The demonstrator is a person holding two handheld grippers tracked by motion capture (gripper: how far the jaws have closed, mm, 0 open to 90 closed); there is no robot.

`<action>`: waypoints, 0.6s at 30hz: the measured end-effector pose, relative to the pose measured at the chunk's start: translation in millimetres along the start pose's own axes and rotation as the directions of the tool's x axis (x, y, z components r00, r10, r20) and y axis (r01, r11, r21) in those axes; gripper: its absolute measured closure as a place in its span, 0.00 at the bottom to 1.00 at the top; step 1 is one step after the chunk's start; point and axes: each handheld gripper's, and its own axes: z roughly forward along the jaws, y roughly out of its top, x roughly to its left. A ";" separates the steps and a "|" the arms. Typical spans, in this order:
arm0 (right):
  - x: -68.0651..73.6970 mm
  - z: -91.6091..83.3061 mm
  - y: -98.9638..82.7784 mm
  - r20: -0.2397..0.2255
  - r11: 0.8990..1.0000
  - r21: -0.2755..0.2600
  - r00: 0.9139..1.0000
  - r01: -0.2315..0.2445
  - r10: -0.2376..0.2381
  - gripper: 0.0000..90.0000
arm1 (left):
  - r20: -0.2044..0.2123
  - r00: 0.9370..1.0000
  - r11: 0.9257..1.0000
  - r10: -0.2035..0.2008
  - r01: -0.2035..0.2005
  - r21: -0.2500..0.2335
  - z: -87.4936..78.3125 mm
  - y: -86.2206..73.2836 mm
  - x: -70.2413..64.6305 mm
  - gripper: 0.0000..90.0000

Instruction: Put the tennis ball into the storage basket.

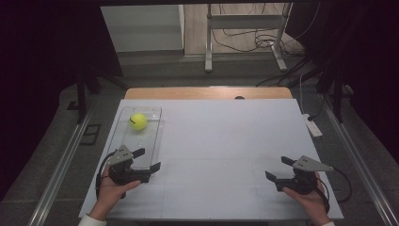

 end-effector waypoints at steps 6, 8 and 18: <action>-0.8 -0.8 0.2 -0.001 1.000 -0.003 1.000 -0.002 0.002 0.14 | 0.001 1.000 1.000 0.008 -0.008 0.005 1.9 -0.6 -1.5 0.16; -1.4 -0.7 0.2 -0.004 1.000 -0.006 1.000 -0.003 0.003 0.14 | -0.001 1.000 1.000 0.010 -0.010 0.009 2.7 -1.0 -1.7 0.16; -3.9 1.8 1.1 -0.009 1.000 -0.011 1.000 -0.006 0.006 0.14 | -0.011 1.000 1.000 0.017 -0.017 0.019 4.6 -1.7 -3.8 0.16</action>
